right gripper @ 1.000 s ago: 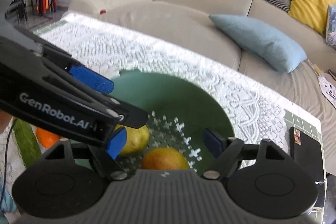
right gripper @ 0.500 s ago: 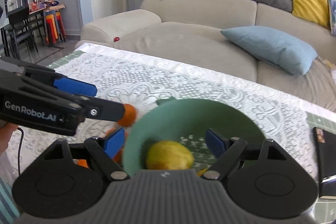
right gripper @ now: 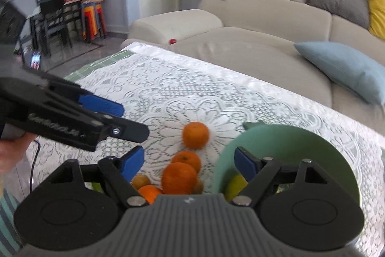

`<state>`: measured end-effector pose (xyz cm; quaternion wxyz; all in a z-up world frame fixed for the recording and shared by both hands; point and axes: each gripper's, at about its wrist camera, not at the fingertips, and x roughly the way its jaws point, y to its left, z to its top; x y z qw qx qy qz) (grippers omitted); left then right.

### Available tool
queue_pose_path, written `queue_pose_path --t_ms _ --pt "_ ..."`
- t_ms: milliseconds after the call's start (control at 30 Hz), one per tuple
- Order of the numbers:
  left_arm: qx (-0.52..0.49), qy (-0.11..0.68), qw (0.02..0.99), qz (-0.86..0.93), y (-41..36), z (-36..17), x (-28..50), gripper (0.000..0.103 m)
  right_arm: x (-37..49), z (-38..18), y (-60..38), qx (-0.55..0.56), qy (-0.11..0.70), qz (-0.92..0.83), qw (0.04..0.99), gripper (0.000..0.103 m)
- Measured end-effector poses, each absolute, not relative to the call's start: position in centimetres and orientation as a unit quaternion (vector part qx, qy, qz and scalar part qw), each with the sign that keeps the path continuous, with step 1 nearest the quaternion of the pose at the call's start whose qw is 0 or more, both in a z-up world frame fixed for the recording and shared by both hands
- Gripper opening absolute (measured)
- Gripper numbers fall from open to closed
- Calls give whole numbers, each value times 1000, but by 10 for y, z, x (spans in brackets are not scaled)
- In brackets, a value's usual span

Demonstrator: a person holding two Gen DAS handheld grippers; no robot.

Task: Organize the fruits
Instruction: 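Move the right tool back to the oranges and grasp a large orange, then lower the orange into the colander with the right tool while the left tool grasps another orange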

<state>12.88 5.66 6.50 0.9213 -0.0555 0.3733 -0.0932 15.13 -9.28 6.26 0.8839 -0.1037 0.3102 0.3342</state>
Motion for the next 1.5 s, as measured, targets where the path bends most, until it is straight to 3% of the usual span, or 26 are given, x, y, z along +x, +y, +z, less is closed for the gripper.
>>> queue_pose_path --t_ms 300,633,733,1500 --pt "-37 391 914 -97 67 52 116 67 135 50 -65 -171 310 367 860 48" --pt "-21 418 904 -87 70 38 110 65 135 31 -52 -222 316 352 853 47" --pt "-19 418 904 -89 70 39 110 65 138 27 -49 -233 318 343 853 41" --pt "-6 424 899 -106 63 38 111 65 144 18 -42 -272 309 320 853 41"
